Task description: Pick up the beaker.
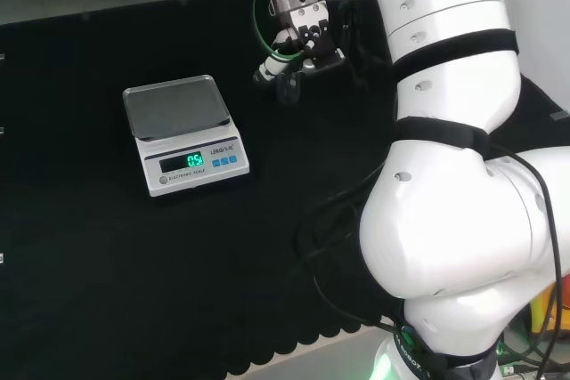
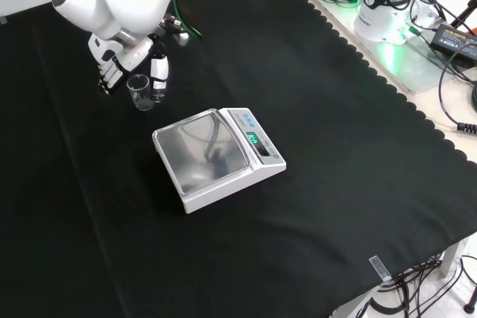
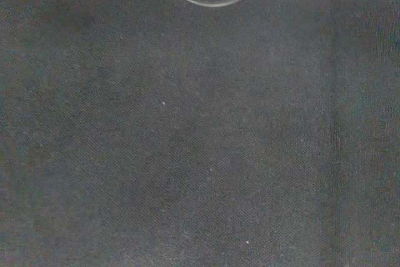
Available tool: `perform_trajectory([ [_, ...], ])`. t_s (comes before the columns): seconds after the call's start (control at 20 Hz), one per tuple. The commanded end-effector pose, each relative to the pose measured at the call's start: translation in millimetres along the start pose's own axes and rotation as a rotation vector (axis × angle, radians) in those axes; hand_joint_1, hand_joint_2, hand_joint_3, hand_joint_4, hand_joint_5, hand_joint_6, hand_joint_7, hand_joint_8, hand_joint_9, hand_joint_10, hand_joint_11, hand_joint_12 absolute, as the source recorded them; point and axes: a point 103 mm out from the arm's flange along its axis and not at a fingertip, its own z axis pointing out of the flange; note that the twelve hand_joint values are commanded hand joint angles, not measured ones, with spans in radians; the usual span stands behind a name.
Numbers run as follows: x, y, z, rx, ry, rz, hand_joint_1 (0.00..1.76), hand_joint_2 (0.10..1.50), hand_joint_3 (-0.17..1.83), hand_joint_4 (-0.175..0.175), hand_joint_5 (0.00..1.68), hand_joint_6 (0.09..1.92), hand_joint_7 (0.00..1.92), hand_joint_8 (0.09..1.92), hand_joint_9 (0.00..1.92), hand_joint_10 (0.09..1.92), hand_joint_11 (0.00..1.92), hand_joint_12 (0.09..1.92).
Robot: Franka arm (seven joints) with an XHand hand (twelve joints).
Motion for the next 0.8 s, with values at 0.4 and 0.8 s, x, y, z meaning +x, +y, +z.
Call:
perform_trajectory([
  [0.4,-9.8,-0.3,22.9,0.060,-0.006,0.050,0.41,0.95,-0.03,-0.168,0.06,0.09,0.00,0.47,0.00,0.63,0.00,1.44],
  [0.8,-4.5,-2.0,12.5,-0.012,0.021,0.073,0.59,1.02,0.00,-0.162,0.34,0.09,0.27,0.76,0.40,0.80,0.33,1.39],
])
